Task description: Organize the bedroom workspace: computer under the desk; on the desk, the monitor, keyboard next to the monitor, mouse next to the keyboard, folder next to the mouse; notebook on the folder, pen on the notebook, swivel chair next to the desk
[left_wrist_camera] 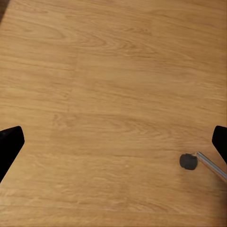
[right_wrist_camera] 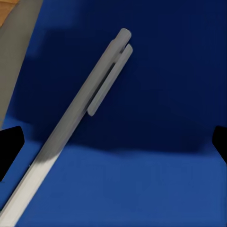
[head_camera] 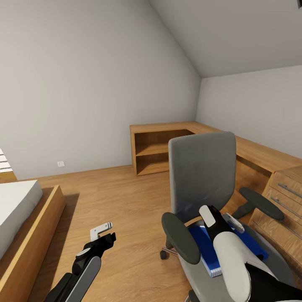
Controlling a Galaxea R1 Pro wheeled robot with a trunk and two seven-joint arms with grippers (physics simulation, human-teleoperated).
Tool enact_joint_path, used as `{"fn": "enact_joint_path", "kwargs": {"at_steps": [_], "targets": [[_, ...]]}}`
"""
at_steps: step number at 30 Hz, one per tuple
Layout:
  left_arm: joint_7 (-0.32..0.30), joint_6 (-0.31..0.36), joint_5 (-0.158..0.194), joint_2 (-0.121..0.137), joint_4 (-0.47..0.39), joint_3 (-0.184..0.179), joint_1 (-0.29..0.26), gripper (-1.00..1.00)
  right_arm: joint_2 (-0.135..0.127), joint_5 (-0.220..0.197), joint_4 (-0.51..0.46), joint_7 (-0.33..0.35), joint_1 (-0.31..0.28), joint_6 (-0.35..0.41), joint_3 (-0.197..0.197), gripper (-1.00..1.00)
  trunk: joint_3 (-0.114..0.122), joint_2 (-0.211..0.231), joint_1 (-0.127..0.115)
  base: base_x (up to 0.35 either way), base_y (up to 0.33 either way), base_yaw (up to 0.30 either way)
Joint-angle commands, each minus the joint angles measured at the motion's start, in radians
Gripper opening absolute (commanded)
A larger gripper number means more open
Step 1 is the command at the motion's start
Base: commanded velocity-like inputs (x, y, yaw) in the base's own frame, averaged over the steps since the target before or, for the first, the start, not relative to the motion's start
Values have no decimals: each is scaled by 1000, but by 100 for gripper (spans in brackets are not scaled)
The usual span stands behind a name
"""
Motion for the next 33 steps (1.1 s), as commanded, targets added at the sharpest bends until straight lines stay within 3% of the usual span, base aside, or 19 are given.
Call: {"fn": "enact_joint_path", "kwargs": {"at_steps": [1, 33], "targets": [[8, 2, 7, 1, -1, -3, -1, 100, 1, 2, -2, -5, 0, 10, -3, 100, -1, 0, 0, 0, 0, 0], [8, 2, 9, 2, -1, -7, -1, 100, 1, -4, -2, -20, 0, 11, -4, 100, -1, 0, 0, 0, 0, 0]]}}
